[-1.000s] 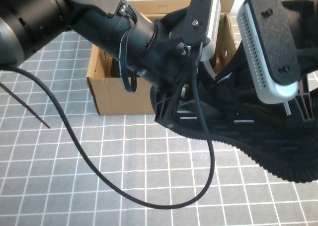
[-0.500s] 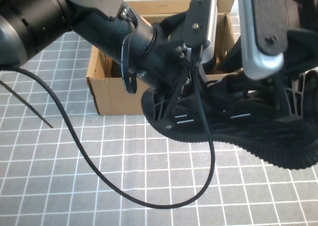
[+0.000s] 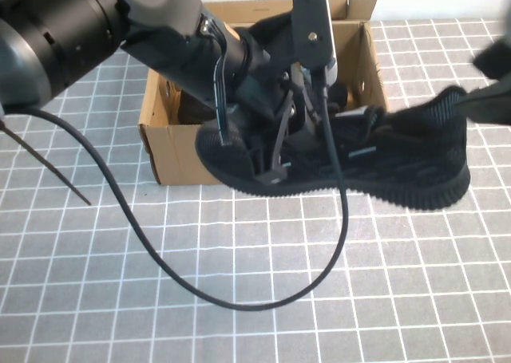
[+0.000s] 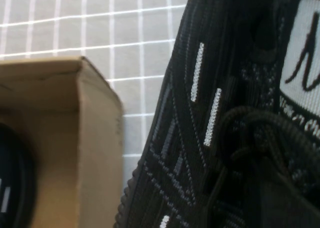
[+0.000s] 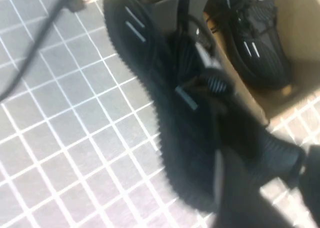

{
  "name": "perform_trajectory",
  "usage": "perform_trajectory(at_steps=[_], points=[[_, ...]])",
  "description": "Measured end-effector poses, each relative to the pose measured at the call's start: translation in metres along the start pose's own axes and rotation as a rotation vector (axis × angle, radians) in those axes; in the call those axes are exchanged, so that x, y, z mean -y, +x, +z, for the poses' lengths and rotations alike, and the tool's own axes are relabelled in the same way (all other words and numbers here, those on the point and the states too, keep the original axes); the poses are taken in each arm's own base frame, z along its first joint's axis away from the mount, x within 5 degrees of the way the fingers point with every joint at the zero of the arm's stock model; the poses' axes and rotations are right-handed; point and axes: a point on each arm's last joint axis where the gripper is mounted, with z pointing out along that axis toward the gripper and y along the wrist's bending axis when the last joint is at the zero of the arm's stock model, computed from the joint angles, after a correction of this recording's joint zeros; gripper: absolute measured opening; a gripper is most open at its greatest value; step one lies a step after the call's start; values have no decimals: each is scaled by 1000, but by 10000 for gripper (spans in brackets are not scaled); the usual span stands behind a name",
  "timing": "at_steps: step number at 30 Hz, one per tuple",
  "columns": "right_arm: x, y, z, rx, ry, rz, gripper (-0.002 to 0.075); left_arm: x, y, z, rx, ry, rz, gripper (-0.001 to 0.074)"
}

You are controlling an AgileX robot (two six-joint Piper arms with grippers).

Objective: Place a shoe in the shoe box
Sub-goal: Place the shoe in the shoe box

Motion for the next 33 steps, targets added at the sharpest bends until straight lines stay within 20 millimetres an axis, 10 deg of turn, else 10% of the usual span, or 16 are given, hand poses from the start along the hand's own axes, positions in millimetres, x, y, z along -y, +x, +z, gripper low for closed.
perform_trajectory(at_steps=[7,15,24,33], points=[[-14,14,-47,37,35,154,32,-8,3,-2,-3,-73,-2,21],[-18,34,-73,54,158,349,-13,-27,2,-24,19,-177,1,21],[-28,71,-34,-86,152,400,-15,-59,26,-45,6,-319,-22,21],[-27,82,-11,-103,190,376,-16,-83,38,-17,-17,-322,16,21]])
